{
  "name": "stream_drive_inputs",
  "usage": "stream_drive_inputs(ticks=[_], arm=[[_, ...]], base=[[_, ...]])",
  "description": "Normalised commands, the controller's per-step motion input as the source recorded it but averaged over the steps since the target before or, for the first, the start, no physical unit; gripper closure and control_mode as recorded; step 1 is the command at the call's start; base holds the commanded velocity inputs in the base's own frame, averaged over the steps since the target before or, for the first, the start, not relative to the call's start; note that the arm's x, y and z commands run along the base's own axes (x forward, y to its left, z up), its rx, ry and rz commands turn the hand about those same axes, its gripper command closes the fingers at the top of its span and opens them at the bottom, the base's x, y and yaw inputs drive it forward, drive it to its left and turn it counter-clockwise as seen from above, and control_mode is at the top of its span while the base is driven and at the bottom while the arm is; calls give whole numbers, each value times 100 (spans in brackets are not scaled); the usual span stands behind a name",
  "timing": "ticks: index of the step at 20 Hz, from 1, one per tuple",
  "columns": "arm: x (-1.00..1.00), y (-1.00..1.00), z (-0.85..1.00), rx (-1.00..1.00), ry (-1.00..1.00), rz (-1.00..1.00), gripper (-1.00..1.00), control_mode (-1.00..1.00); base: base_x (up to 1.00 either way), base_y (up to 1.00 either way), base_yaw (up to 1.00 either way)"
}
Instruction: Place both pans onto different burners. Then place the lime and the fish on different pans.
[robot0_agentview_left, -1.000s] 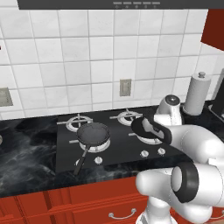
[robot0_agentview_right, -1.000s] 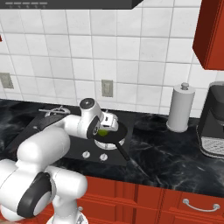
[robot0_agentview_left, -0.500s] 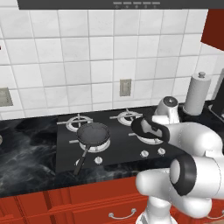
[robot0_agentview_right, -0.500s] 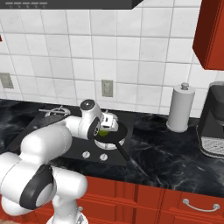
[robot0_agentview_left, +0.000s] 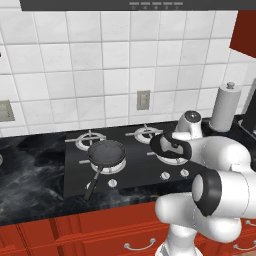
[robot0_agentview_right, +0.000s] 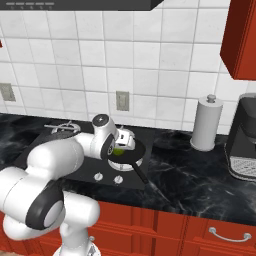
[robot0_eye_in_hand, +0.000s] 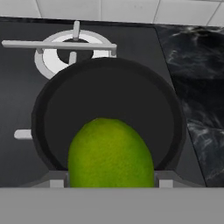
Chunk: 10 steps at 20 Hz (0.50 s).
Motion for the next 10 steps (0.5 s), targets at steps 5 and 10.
stream_drive_inputs(ticks=[5, 10], arm=[[4, 0, -5, 0, 0, 0, 100, -100], [3, 0, -16, 0, 0, 0, 100, -100]], base=[[0, 0, 0], [0, 0, 0]])
